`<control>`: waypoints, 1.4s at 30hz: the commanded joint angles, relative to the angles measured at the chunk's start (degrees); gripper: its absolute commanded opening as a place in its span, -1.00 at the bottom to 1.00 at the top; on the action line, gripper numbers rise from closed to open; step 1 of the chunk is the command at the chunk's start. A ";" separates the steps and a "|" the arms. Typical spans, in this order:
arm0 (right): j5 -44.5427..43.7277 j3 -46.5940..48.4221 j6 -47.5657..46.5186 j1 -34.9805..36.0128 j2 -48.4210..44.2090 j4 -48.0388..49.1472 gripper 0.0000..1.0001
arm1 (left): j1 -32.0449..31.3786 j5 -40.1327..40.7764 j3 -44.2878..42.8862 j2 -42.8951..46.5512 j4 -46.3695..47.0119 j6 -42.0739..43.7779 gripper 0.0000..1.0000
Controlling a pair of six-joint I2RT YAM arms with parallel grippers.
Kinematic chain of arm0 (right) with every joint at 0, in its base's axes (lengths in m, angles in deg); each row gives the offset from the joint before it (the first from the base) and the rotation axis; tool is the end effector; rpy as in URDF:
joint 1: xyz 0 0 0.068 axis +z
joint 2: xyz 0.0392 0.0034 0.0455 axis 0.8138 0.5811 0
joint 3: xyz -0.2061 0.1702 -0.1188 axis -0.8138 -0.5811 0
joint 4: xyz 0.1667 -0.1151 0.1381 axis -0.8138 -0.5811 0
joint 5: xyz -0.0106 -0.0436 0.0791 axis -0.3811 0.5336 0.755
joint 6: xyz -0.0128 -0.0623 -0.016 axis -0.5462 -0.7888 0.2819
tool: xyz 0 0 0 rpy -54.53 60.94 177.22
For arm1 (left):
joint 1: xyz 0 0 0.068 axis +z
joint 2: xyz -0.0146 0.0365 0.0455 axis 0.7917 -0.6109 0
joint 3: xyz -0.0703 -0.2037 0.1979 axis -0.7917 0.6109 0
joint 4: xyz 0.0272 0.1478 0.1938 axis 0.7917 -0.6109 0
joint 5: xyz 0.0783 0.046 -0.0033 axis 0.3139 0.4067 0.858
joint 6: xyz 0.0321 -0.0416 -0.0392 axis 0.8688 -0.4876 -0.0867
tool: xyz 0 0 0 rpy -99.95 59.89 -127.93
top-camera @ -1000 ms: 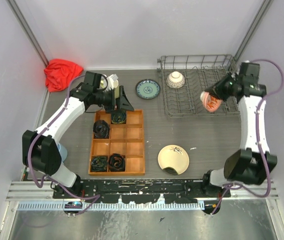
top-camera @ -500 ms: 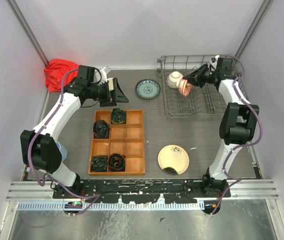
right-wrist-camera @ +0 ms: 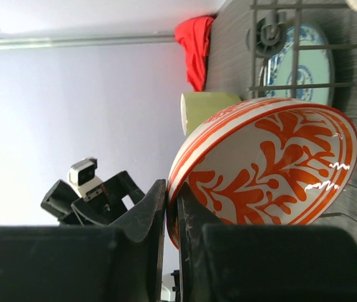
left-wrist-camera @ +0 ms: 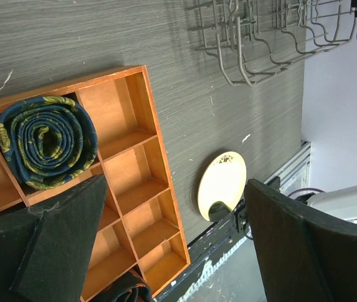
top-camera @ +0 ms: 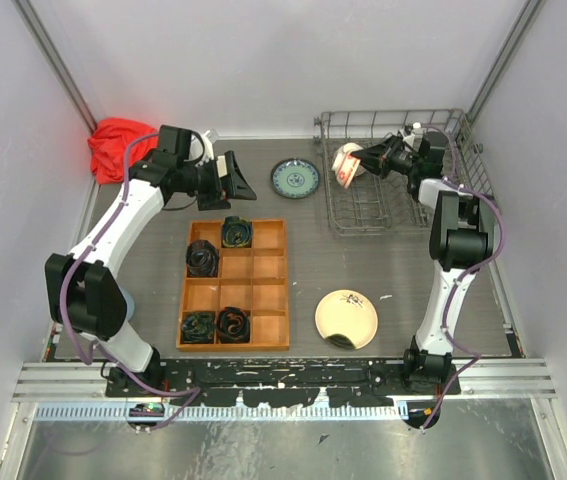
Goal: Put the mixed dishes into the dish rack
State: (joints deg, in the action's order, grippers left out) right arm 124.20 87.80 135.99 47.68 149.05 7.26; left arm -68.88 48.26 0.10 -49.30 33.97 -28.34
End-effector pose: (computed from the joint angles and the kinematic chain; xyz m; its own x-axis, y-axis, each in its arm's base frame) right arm 0.4925 -0.0139 0.2251 -0.8068 0.5840 -0.0897 -0.0053 0.1446 0.9895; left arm 0.3298 -0.1265 0.3369 -0.8887 -0.1448 -0.4349 0.2047 0.7235 -0.6593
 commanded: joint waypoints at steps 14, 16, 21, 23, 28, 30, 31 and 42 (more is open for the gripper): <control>5.11 -8.40 13.92 0.22 1.00 28.95 -0.98 | 0.01 1.75 -1.32 0.67 -1.10 -1.12 0.96; 5.03 -8.14 13.23 0.11 1.33 28.27 -0.98 | 0.01 1.84 -1.32 0.77 -1.21 -1.00 0.96; 5.01 -7.49 12.57 0.11 2.71 27.39 -0.98 | -0.02 1.97 -1.48 0.44 -1.18 -1.04 0.96; 5.12 -7.53 12.28 0.03 3.01 27.11 -0.98 | 0.01 1.98 -1.62 0.21 -1.21 -1.04 0.96; 5.35 -7.68 10.12 -0.63 3.13 24.64 -0.98 | 0.00 2.06 -1.91 -0.19 -1.05 -1.21 0.96; 5.52 -7.93 8.07 -1.04 3.08 22.82 -0.98 | -0.12 2.07 -1.93 -0.36 -1.05 -1.27 0.96; 5.54 -8.03 7.40 -1.30 3.09 22.20 -0.98 | -0.20 2.08 -1.89 -0.45 -0.97 -1.28 0.96; 5.80 -11.53 -2.26 -4.36 1.95 12.29 -0.80 | -1.19 2.11 -2.42 -1.50 -1.09 -0.98 0.96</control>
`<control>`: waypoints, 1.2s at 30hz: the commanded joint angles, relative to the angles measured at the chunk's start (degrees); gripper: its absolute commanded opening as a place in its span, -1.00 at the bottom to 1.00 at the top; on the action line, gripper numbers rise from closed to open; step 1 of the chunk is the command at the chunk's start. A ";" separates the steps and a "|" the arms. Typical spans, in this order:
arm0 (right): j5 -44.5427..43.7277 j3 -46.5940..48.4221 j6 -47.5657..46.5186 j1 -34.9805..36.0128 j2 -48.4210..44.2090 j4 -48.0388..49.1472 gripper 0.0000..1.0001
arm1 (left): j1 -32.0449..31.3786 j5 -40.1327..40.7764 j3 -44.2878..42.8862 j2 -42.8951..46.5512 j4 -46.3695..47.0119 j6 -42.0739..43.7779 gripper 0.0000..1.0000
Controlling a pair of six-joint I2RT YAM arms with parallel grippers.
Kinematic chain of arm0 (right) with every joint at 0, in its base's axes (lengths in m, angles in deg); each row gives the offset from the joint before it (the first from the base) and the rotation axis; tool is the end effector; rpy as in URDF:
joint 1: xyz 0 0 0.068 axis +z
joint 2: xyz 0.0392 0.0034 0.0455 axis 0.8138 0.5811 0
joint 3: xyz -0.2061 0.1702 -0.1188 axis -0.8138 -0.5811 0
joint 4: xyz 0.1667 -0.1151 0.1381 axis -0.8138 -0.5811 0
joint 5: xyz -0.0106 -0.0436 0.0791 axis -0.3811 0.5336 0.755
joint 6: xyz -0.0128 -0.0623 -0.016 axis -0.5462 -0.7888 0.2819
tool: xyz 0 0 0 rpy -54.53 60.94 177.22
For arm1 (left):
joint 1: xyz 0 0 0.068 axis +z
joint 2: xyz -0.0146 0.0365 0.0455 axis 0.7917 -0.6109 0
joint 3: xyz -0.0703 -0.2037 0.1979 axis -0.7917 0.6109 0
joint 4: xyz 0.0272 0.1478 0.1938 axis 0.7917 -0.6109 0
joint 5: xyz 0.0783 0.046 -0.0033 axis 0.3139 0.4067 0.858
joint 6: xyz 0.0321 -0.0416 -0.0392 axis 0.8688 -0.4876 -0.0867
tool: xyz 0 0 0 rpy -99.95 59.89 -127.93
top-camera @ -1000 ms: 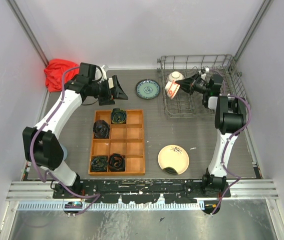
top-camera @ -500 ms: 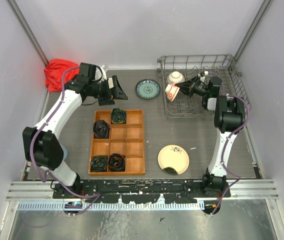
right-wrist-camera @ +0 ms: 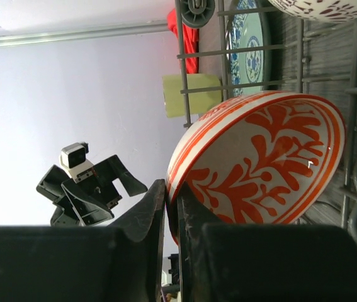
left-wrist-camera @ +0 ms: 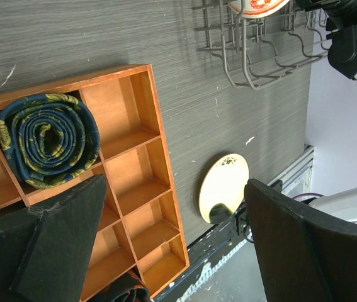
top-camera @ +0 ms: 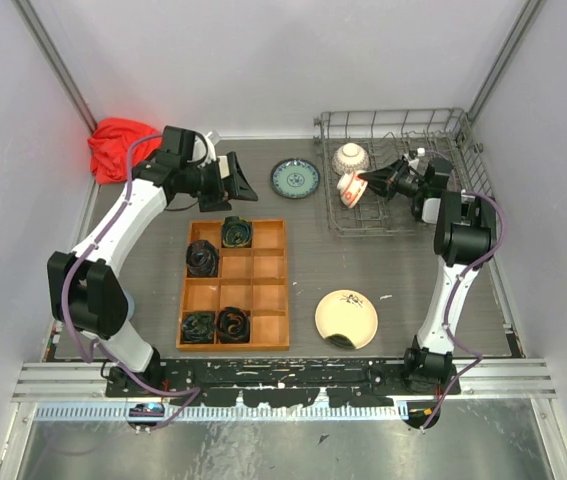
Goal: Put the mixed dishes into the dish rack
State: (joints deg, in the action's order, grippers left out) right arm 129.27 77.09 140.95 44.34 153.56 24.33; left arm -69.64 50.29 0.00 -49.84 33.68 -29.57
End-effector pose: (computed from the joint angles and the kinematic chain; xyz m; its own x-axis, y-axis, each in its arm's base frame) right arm 0.4723 -0.0371 0.1634 -0.8202 0.5715 -0.0240 0.0275 0.0813 0.9963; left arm 0.3309 -0.1301 0.3332 -0.8931 -0.1582 -0.4210 0.1744 0.7409 -0.6486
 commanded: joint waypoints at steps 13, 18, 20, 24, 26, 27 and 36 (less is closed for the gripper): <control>-3.45 1.84 -31.17 -3.49 -5.83 -35.45 -0.34 | -1.70 -0.19 -3.18 -2.15 -1.17 0.72 0.96; -5.78 2.94 -36.20 -4.87 -6.84 -42.86 -0.21 | -2.18 -0.32 -3.30 -2.53 -0.98 0.63 0.96; -6.51 3.45 -37.60 -4.90 -6.74 -45.02 -0.18 | -2.42 -0.34 -3.18 -2.64 -0.77 0.58 0.96; -8.95 4.63 -40.59 -4.79 -6.56 -49.68 -0.12 | -2.75 -0.32 -2.99 -2.60 -0.65 0.54 0.96; -9.53 5.13 -41.27 -4.45 -6.39 -50.97 -0.12 | -2.82 -0.28 -2.75 -2.49 -0.56 0.54 0.96; -10.08 5.50 -41.76 -4.26 -6.31 -51.91 -0.11 | -2.89 -0.24 -2.56 -2.35 -0.51 0.54 0.96; -14.17 10.53 -46.90 -1.96 -5.23 -60.14 0.09 | -2.92 0.27 -1.22 -1.64 -0.30 0.54 0.96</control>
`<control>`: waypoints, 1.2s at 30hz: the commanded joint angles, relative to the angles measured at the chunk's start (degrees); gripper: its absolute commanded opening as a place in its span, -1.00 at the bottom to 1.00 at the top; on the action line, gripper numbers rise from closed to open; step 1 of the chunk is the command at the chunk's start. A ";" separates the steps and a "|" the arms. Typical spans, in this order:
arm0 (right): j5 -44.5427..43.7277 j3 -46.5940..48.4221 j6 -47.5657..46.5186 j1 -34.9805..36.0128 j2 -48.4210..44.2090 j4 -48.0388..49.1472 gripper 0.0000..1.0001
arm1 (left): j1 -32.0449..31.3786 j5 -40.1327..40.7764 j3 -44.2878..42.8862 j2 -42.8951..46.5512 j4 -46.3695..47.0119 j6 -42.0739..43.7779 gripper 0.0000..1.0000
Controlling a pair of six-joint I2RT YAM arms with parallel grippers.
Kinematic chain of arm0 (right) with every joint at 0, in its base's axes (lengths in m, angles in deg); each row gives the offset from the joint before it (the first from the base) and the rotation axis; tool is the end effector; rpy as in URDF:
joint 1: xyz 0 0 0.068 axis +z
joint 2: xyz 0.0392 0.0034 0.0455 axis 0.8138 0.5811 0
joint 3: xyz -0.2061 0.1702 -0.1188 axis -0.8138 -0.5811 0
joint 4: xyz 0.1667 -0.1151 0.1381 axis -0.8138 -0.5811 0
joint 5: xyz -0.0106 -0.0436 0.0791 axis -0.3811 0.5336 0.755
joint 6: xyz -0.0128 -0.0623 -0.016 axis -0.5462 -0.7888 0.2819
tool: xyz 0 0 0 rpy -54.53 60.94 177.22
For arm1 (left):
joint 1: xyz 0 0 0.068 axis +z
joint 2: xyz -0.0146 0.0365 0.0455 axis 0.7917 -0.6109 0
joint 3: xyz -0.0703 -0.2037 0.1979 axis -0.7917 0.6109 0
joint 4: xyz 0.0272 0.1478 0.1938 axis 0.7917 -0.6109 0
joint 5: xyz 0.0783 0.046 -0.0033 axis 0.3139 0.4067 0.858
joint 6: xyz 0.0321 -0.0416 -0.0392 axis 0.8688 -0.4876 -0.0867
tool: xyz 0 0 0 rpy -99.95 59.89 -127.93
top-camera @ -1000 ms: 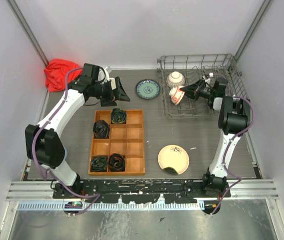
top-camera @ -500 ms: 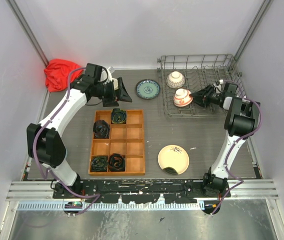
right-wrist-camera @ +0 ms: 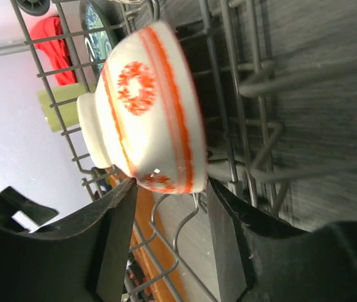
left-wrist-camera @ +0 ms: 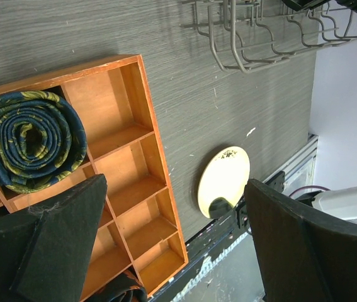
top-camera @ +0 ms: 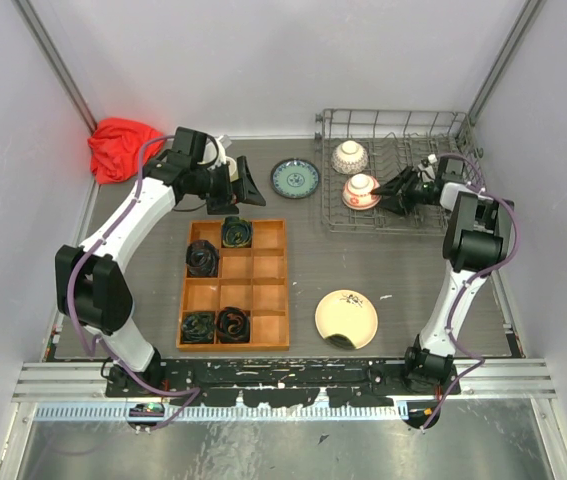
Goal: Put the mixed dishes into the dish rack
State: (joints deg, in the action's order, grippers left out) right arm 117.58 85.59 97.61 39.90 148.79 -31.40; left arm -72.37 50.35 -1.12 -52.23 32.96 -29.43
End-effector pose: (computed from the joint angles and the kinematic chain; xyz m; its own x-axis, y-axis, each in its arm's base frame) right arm 0.4467 -0.0736 0.1566 -0.8140 0.5694 -0.1144 0.1974 0.4564 0.8676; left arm 0.3330 -0.1488 0.3241 -0.9123 -0.1092 -0.3947 0.1903 0.7403 -0.6447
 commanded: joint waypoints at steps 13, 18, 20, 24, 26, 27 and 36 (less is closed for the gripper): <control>-6.91 5.82 -9.40 3.31 -1.88 -12.50 0.27 | -0.54 0.64 -0.57 0.06 -0.10 0.85 0.96; -6.94 3.54 -9.83 3.30 -6.71 -12.67 0.28 | -0.84 0.75 -0.78 -0.35 0.44 0.60 0.96; -7.85 2.80 -9.84 3.32 -8.68 -12.74 0.24 | -1.29 1.39 -1.88 -1.19 0.48 0.37 0.96; -8.73 3.99 -8.61 3.32 -10.41 -12.94 0.10 | -4.31 4.13 -6.52 -4.06 -0.20 0.47 0.89; -8.91 5.68 -8.01 3.32 -10.62 -13.10 -0.04 | -6.21 5.87 -9.34 -6.32 -0.08 -0.49 0.63; -8.91 6.66 -7.70 3.25 -10.69 -13.34 -0.16 | -6.92 7.16 -10.92 -7.74 -0.09 -1.26 0.46; -17.24 14.02 -6.57 3.22 -8.26 -14.87 -0.68 | -9.03 14.13 -26.28 -24.13 0.52 -5.62 -0.77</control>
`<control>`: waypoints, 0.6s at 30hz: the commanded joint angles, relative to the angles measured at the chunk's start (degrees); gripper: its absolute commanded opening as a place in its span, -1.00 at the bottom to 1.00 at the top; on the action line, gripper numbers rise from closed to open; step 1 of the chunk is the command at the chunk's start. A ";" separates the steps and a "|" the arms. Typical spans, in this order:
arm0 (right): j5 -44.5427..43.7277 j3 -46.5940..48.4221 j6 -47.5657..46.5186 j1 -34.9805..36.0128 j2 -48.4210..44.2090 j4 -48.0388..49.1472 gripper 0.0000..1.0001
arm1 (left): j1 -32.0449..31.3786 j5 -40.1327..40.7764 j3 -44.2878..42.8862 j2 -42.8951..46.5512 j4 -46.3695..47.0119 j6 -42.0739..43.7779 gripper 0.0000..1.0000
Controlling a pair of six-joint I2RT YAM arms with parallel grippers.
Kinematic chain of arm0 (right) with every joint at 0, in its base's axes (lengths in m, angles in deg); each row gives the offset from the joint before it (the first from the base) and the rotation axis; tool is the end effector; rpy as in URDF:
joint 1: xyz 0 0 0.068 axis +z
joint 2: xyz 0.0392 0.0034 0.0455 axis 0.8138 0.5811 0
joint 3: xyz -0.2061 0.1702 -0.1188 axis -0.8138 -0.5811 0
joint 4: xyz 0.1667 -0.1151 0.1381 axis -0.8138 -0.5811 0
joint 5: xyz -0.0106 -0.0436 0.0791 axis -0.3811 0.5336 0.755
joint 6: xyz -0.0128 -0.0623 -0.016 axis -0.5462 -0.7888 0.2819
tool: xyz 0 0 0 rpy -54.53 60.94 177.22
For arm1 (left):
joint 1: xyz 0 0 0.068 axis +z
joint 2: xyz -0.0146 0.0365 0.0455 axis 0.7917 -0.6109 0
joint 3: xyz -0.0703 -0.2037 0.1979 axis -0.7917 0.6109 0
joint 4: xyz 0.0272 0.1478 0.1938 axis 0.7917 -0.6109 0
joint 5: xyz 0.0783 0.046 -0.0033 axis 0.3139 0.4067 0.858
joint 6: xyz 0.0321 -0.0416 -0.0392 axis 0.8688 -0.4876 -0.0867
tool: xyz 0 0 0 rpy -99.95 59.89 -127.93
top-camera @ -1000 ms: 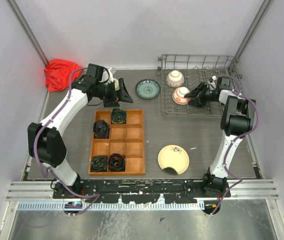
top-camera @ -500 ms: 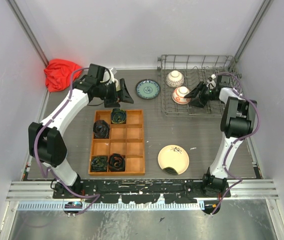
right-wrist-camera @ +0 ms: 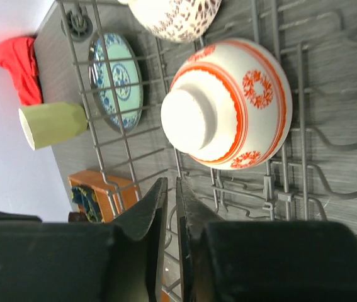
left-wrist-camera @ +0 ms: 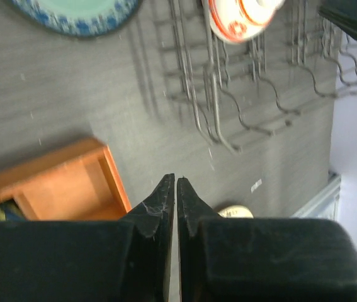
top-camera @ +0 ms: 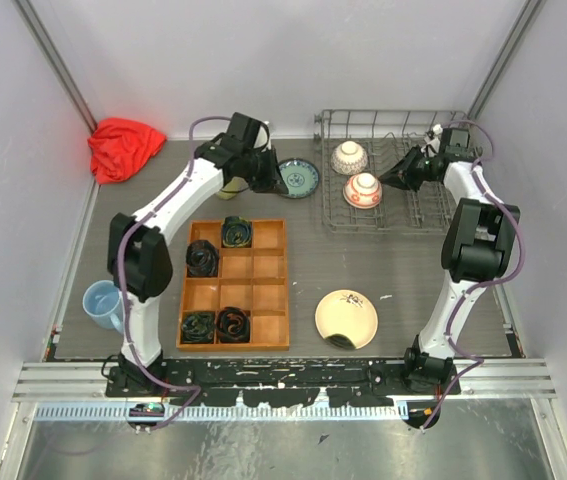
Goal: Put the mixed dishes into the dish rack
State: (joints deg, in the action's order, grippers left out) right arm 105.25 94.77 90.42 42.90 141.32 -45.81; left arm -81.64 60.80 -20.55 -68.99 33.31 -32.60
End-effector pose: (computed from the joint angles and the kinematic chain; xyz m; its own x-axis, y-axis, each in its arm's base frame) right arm 0.4469 -0.0573 0.2359 -0.7917 0.5251 -0.3122 0.1410 0.6544 0.7429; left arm 0.3842 -0.2354 0.3154 -0.8830 -0.0740 -0.4636 0.2331 0.7881 -0.5697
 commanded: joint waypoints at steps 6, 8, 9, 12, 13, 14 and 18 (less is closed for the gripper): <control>-11.14 8.23 -0.90 0.83 2.53 -2.36 -0.71 | -1.46 4.35 -25.14 -20.76 -5.98 -3.73 -0.92; -12.53 8.74 -1.16 1.09 3.51 -2.48 -0.74 | -1.87 4.44 -29.33 -23.90 -7.49 -4.69 -0.92; -13.38 9.21 -1.53 1.29 4.17 -2.97 -0.76 | -1.97 4.50 -30.42 -24.95 -7.72 -5.09 -0.92; -15.00 10.28 -2.24 2.00 5.69 -3.96 -0.84 | -2.16 4.04 -30.95 -26.40 -7.05 -6.04 -0.93; -15.44 10.44 -2.43 2.19 5.93 -4.00 -0.86 | -2.24 3.78 -30.93 -26.65 -6.77 -6.27 -0.93; -15.95 10.62 -2.52 2.34 6.20 -3.95 -0.87 | -2.25 3.56 -30.91 -26.85 -6.58 -6.45 -0.92; -17.57 11.49 -2.40 3.35 7.57 -3.28 -0.91 | -2.34 2.50 -30.74 -27.78 -5.23 -7.15 -0.90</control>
State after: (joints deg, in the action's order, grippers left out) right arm 90.63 102.44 89.04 45.06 148.97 -49.59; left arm -84.00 64.52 -49.31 -95.65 27.30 -38.48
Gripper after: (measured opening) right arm 0.062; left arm 0.043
